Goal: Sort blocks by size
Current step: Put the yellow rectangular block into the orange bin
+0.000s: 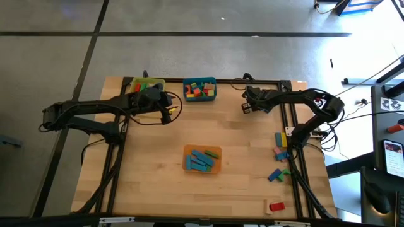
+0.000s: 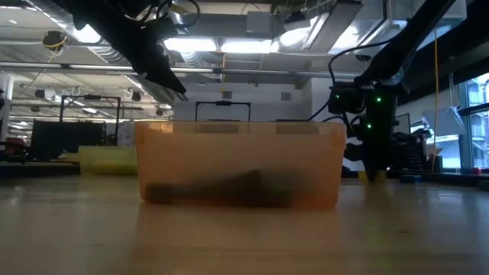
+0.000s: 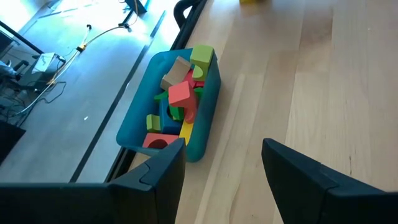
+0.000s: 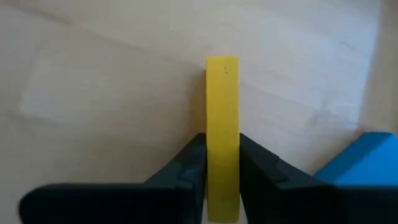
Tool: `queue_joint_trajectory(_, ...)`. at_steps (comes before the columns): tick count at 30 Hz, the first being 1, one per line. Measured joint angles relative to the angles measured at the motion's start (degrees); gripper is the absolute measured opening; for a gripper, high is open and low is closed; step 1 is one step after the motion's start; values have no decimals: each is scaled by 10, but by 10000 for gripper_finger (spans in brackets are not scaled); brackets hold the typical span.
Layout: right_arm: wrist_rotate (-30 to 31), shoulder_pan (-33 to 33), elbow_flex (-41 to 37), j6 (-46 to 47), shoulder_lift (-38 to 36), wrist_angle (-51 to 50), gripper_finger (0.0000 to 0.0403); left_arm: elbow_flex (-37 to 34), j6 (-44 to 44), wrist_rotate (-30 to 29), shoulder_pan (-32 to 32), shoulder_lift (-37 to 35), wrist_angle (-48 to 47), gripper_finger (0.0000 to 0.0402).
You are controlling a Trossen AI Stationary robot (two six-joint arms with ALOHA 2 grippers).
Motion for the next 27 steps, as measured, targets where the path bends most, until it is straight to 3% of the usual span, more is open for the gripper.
queue_joint_trajectory(13, -11, 78, 5, -17, -1, 9, 64, 0, 0, 0, 0, 0, 0, 196)
queue_joint_trajectory(19, -70, 134, 46, -17, -1, 11, 75, 0, 0, 0, 0, 0, 0, 196)
queue_joint_trajectory(27, -87, 236, 120, -61, -1, 13, 64, 0, 0, 0, 0, 0, 0, 196)
